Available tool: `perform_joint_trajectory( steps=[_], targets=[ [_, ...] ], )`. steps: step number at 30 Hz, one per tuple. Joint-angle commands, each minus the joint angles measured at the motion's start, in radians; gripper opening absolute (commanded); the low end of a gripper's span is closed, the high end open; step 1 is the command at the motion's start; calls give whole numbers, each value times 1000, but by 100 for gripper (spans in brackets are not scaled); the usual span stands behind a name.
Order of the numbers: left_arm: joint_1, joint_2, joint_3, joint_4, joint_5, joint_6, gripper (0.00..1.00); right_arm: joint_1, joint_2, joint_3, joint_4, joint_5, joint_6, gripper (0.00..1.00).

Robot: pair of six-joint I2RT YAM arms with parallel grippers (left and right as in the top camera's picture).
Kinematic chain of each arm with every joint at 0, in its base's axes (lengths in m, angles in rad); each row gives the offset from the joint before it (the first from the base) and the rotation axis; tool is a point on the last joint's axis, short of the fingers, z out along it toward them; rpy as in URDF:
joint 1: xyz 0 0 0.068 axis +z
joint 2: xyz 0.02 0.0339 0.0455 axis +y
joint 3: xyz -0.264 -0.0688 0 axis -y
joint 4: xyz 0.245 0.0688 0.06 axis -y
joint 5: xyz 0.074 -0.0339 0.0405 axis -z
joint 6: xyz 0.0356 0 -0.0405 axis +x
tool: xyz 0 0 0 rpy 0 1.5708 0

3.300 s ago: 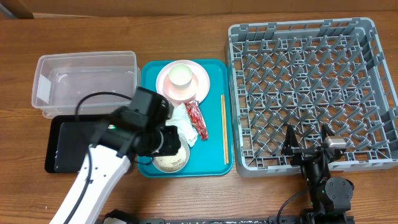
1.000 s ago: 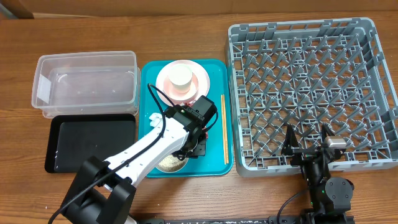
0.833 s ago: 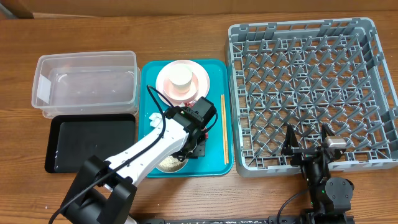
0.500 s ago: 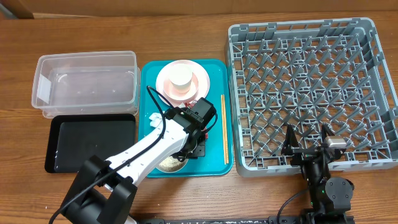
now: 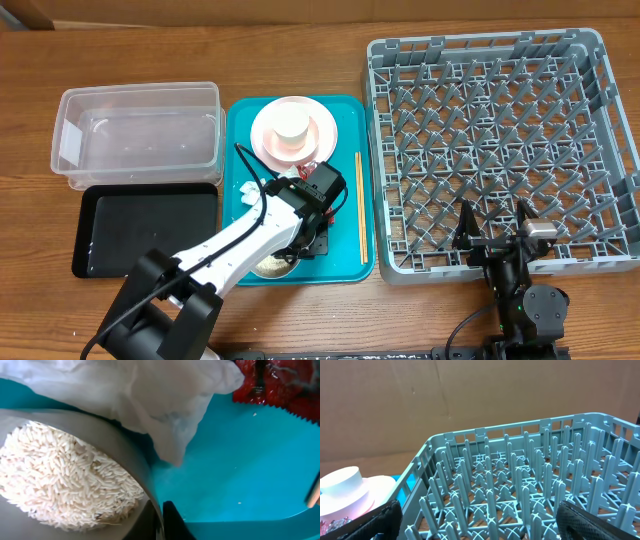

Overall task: Sort waste into correct bins and load items into the dishwasher
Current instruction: 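Grasp the rim of the white rice bowl with the left gripper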

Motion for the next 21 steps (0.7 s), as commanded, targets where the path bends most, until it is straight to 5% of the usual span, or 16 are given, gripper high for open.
perform_joint_trajectory(
  steps=[1,7,11,21],
  targets=[
    [-7,6,-14,5,-10,-31,4,-1,-9,-10,8,-1,-3,100],
    [-5,6,-13,14,-14,-55,4,-1,-9,-10,8,-1,-3,100],
    [-5,5,-3,17,-3,31,4,-1,-9,-10,8,-1,-3,100],
    [-5,-3,199,-193,-7,71,4,-1,-9,-10,8,-1,-3,100]
  ],
)
